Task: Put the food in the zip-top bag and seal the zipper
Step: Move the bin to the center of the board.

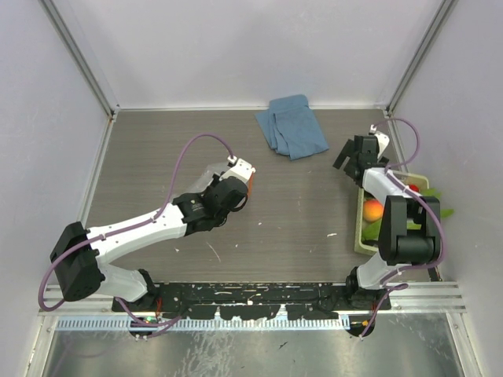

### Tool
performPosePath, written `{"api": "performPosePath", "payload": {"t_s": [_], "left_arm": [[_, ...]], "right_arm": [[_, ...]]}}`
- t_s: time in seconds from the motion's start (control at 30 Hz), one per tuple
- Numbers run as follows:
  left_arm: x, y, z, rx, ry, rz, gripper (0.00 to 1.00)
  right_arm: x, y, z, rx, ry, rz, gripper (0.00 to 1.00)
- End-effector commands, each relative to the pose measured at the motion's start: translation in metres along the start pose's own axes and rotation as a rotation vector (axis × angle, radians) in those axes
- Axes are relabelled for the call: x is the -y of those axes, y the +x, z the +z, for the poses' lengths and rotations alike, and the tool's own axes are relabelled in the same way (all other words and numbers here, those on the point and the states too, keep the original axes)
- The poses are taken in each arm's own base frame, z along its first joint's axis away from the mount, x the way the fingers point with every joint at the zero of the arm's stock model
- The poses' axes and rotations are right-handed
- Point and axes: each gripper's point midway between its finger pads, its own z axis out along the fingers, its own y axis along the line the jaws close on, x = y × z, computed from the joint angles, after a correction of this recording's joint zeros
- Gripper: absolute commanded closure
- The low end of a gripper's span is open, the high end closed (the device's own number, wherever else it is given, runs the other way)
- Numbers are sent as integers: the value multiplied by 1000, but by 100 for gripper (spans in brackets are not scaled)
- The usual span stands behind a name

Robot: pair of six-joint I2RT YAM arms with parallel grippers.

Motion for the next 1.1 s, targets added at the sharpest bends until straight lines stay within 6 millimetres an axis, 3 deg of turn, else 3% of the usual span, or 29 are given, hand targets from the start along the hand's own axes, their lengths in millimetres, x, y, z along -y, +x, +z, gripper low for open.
{"api": "performPosePath", "payload": {"t_s": [0.0, 0.33, 0.53, 0.73, 0.87, 1.07], "left_arm": [[-5, -16, -3, 53, -14, -65, 100], [-6, -16, -3, 55, -14, -66, 100], [-5, -16, -3, 56, -11, -66, 100], [-6, -16, -4, 62, -5, -72, 100], [-6, -17, -4, 63, -5, -73, 100], [-6, -17, -5, 68, -1, -76, 100]], "right_arm": [[-52, -37, 0, 90, -127, 14, 0], [-113, -49, 22, 72, -205, -14, 0], [-132, -63, 20, 62, -247, -34, 0], [-120, -70, -4, 80, -233, -63, 0], [-92, -78, -29, 124, -168, -55, 0], [-35, -72, -63, 142, -77, 19, 0]]}}
